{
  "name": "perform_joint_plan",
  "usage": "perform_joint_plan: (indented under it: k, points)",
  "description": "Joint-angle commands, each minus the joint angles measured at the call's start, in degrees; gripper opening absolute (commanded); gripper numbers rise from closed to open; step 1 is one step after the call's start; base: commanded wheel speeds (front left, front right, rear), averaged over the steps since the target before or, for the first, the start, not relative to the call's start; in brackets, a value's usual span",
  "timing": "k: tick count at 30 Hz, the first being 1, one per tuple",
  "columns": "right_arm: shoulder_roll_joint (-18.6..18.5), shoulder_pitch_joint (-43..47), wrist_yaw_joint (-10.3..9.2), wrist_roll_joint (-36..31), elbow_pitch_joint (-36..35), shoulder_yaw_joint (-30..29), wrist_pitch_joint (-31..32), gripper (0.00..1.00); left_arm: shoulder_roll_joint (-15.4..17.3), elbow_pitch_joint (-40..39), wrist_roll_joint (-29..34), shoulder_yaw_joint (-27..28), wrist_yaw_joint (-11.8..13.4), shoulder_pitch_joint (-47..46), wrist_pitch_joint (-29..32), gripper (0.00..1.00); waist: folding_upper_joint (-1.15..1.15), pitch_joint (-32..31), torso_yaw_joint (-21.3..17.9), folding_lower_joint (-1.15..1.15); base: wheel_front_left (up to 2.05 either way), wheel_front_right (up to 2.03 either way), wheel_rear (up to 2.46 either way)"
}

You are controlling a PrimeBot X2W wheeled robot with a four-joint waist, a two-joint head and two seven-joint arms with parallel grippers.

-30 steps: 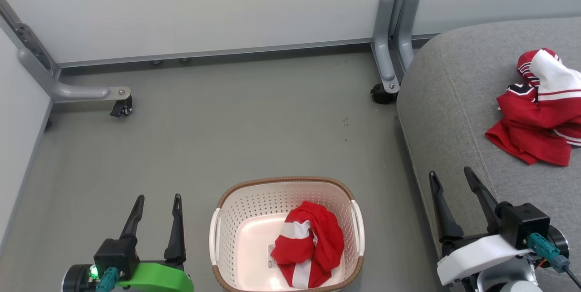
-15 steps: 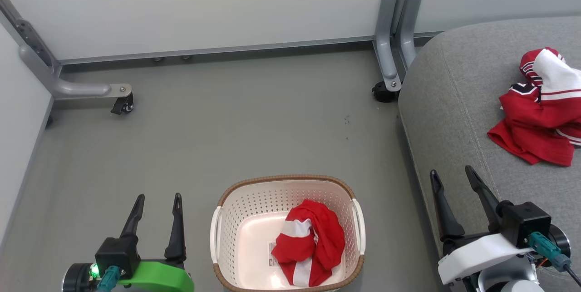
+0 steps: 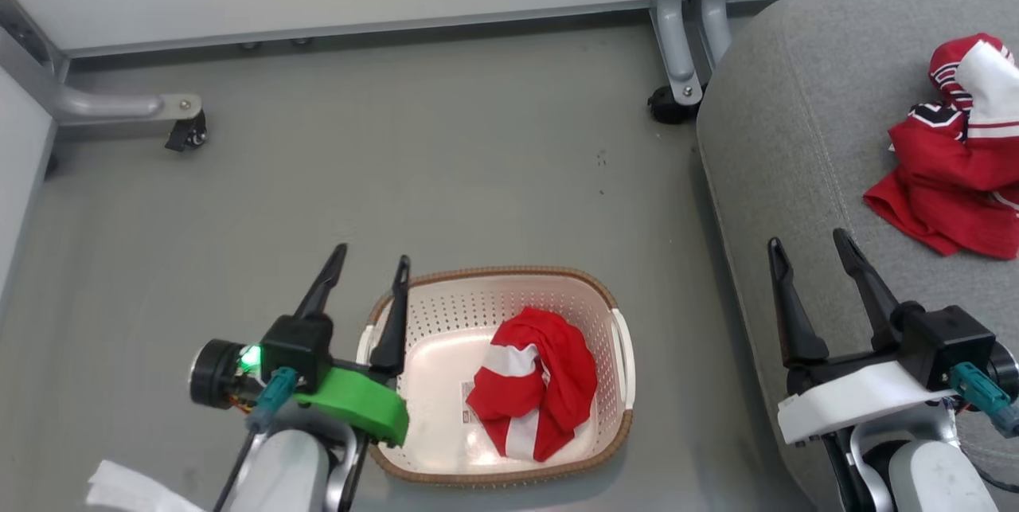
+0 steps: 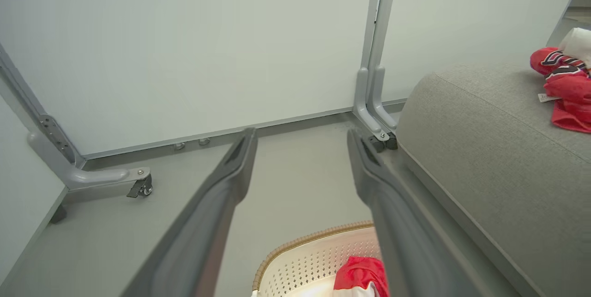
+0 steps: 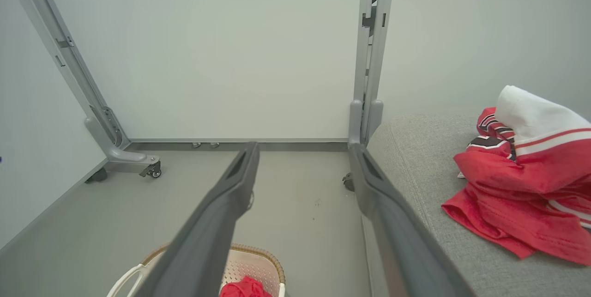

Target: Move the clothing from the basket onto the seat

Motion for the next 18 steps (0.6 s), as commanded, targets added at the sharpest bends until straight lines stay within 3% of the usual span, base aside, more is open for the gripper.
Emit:
perform_joint_plan:
  k: [1,5,18]
  points:
    - [-0.22,-1.31,-0.07,0.21,-0.39,0.18,-0.34,1.00,0.00,1.42,-0.02,-1.49,-0.34,-1.85,-0.19,1.00,0.00,3.39,-1.63,0.00,0.00,0.00,0.00]
    - [-0.90,-4.07,-0.08,0.35,-0.81,0.17,-0.95,1.00,-0.19,5.37,-2.00,-7.43,-0.61,-6.37,-0.19,1.00,0.00,7.51,-3.19,0.00,0.00,0.00,0.00]
    - [-0.91,-13.87,-0.08,1.15,-1.28,2.53,-4.41,1.00,-0.10,21.40,-10.91,-27.81,2.98,-20.97,0.15,1.00,0.00,22.98,-7.84,0.00,0.00,0.00,0.00]
